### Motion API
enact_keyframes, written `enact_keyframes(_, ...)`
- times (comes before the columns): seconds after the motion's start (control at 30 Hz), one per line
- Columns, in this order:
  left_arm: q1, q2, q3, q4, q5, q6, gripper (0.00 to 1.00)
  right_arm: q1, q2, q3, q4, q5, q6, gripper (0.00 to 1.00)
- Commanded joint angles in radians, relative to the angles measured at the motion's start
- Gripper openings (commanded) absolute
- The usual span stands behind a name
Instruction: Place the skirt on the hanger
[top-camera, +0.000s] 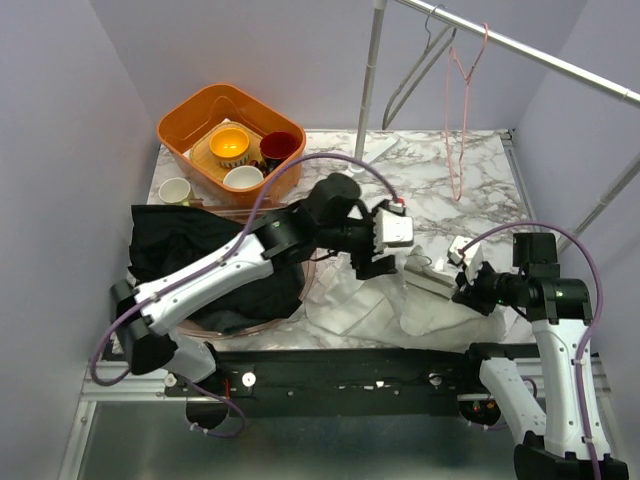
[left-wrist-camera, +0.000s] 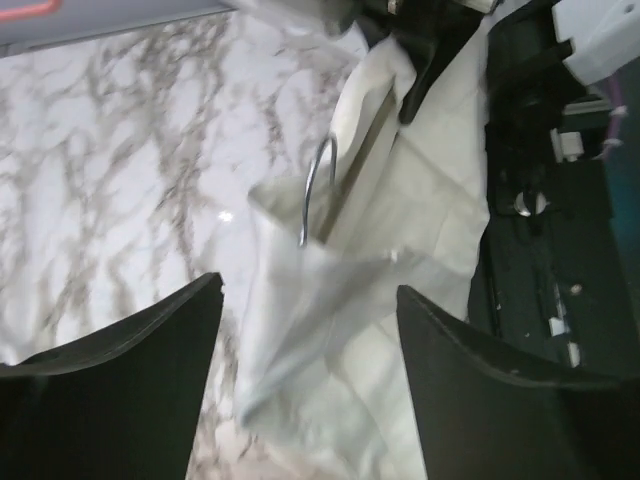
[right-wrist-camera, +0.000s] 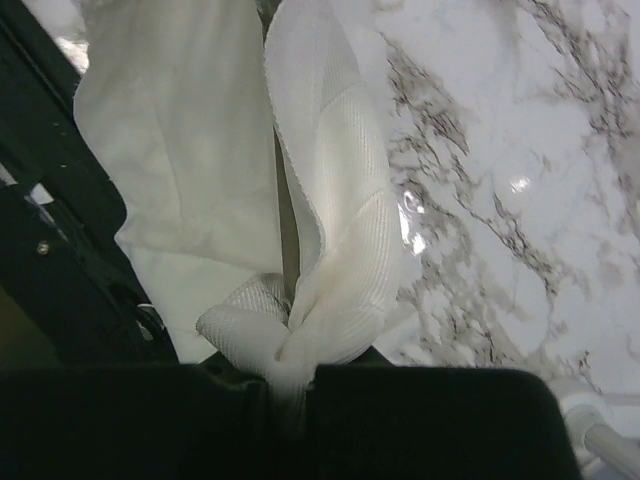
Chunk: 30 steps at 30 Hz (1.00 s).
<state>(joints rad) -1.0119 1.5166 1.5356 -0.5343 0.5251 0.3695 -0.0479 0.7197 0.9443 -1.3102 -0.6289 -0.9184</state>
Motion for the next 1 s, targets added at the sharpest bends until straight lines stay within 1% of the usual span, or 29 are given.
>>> enact_keyframes(0.0,0.047,-0.264,-0.198,0.194,-0.261,-0.02,0.89,-0.024,-0.066,-0.001,0.084,0.205,0.131,0.01)
enact_keyframes(0.03,0.052,-0.3,-0.275,0.203,-0.292,-0.008,0.9,-0.03,-0.086,0.001,0.088,0.236,0.16,0.01)
enact_keyframes(0.07,0.053,-0.364,-0.316,0.227,-0.319,-0.007,0.91,-0.038,-0.095,0.002,0.109,0.32,0.18,0.01)
enact_keyframes(0.1,0.058,-0.393,-0.354,0.237,-0.351,-0.01,0.93,-0.058,-0.103,0.004,0.117,0.355,0.199,0.01)
enact_keyframes(0.13,0.061,-0.419,-0.426,0.244,-0.382,-0.014,0.93,-0.069,-0.114,0.008,0.118,0.373,0.207,0.01)
enact_keyframes(0.17,0.062,-0.47,-0.461,0.261,-0.398,-0.024,0.93,-0.076,-0.133,0.011,0.127,0.394,0.222,0.0)
enact_keyframes(0.23,0.062,-0.513,-0.552,0.276,-0.425,-0.038,0.93,-0.087,-0.146,0.016,0.16,0.451,0.289,0.01)
enact_keyframes(0.27,0.062,-0.551,-0.578,0.286,-0.436,-0.049,0.93,-0.089,-0.157,0.011,0.193,0.51,0.303,0.0)
enact_keyframes(0.33,0.062,-0.587,-0.639,0.299,-0.447,-0.061,0.95,-0.105,-0.164,0.02,0.222,0.551,0.344,0.01)
enact_keyframes(0.43,0.062,-0.639,-0.683,0.321,-0.45,-0.078,0.95,-0.118,-0.143,0.077,0.238,0.563,0.395,0.01)
enact_keyframes(0.5,0.062,-0.661,-0.684,0.313,-0.453,-0.078,0.97,-0.119,-0.12,0.111,0.275,0.619,0.42,0.01)
enact_keyframes(0.57,0.062,-0.683,-0.689,0.315,-0.458,-0.078,0.98,-0.121,-0.109,0.142,0.319,0.623,0.44,0.01)
enact_keyframes(0.67,0.062,-0.711,-0.703,0.324,-0.459,-0.076,0.98,-0.121,-0.042,0.278,0.327,0.603,0.478,0.01)
enact_keyframes(0.7,0.062,-0.717,-0.704,0.324,-0.461,-0.076,0.98,-0.121,-0.023,0.357,0.334,0.603,0.487,0.01)
enact_keyframes(0.8,0.062,-0.746,-0.712,0.323,-0.461,-0.08,0.99,-0.121,0.049,0.46,0.376,0.603,0.524,0.01)
enact_keyframes(0.83,0.062,-0.754,-0.721,0.326,-0.461,-0.081,0.99,-0.121,0.072,0.525,0.378,0.598,0.553,0.01)
enact_keyframes(0.87,0.062,-0.769,-0.726,0.33,-0.459,-0.086,0.99,-0.121,0.117,0.559,0.387,0.598,0.57,0.01)
enact_keyframes(0.97,0.062,-0.789,-0.738,0.329,-0.459,-0.089,0.99,-0.121,0.178,0.646,0.425,0.621,0.633,0.01)
